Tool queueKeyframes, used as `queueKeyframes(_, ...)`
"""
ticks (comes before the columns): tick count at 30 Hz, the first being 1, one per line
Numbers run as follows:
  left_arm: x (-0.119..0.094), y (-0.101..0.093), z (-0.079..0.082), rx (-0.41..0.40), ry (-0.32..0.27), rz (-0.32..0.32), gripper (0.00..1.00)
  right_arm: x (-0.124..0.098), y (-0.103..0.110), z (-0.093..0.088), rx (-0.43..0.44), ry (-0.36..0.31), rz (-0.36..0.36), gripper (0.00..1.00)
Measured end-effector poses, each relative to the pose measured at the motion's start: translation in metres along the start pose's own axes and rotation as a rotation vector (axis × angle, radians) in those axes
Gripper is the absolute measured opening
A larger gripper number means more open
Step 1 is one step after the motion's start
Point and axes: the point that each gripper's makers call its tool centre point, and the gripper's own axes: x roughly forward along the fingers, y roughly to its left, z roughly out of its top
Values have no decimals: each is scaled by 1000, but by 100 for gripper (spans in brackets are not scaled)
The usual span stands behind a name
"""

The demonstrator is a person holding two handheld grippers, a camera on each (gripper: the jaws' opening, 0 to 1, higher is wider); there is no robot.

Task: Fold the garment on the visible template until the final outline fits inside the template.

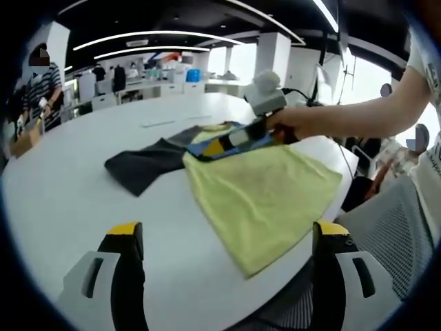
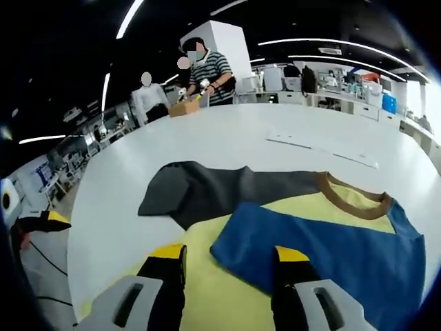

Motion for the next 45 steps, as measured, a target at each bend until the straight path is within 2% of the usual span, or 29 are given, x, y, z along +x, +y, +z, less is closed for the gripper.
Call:
queueKeyframes(5,-1,1,1,3,0,6,99,-12,-17,6,-45,-18,-50,61)
queueKeyframes(11,0,2,2,5,2,13,99,-28,-36,7,-60,-29,-79,74)
queueKeyframes(18,2,1,6,13,-3,12,99,-47,-55,2,-47,-34,-103,80)
queueKeyframes(30,3,6,7,4,0,26,99,-89,-95,-13,-66,-33,-184,70)
queueKeyframes(36,4,17,12,-24,-11,44,98,-109,-114,-20,-73,-37,-223,65)
queueKeyframes(45,8,37,16,-35,-9,74,94,-138,-143,-42,-61,-27,-285,55)
